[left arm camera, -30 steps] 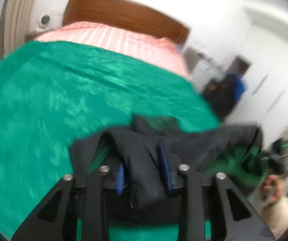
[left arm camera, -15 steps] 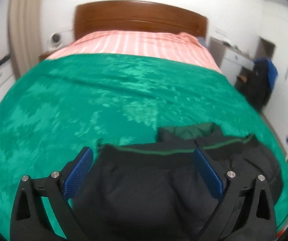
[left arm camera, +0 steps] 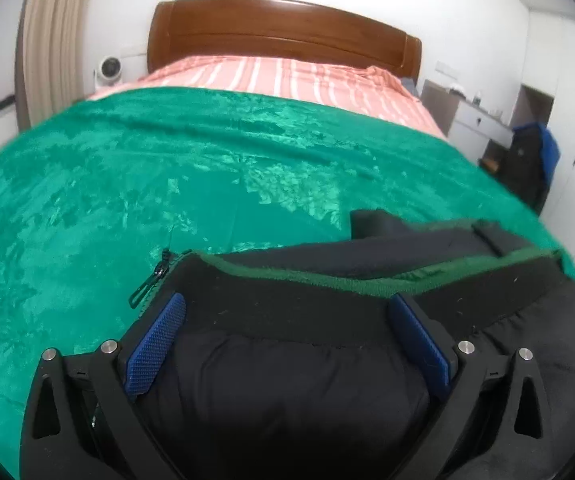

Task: Fold large clothes
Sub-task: 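Fold the hem toward the collar with both grippers and lay it down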

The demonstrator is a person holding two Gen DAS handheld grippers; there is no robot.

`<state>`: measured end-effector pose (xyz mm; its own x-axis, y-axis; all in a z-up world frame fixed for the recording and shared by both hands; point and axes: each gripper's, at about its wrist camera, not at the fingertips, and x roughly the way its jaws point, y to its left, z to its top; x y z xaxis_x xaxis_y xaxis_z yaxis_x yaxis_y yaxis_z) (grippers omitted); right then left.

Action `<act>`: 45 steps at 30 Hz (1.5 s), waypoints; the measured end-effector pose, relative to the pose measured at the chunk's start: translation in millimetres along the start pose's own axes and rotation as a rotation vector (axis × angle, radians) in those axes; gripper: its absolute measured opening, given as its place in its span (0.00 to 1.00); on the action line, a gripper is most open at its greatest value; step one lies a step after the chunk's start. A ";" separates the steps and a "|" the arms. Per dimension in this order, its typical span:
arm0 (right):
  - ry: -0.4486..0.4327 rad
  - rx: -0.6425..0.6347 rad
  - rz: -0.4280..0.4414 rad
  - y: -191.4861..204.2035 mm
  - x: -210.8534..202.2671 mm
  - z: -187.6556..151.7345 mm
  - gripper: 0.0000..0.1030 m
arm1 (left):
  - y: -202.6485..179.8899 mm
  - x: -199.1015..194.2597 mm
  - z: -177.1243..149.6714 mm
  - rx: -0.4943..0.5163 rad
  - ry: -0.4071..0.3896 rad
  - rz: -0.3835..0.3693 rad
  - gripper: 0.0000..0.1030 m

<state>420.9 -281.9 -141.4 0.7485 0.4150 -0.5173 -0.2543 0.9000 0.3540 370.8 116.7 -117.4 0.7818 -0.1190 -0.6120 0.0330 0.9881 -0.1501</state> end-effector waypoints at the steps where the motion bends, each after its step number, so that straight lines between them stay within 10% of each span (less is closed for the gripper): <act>1: 0.006 0.011 0.004 -3.1 2.9 -0.4 1.00 | 0.2 4.4 0.5 -0.002 0.007 -0.002 0.99; 45: 0.020 0.090 0.054 -11.4 4.5 0.2 1.00 | 2.8 30.9 -5.9 -0.024 0.080 -0.022 1.00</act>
<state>427.3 -290.3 -147.6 0.7227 0.4659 -0.5105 -0.2374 0.8610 0.4498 391.3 115.3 -141.4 0.7288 -0.1489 -0.6683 0.0340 0.9827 -0.1819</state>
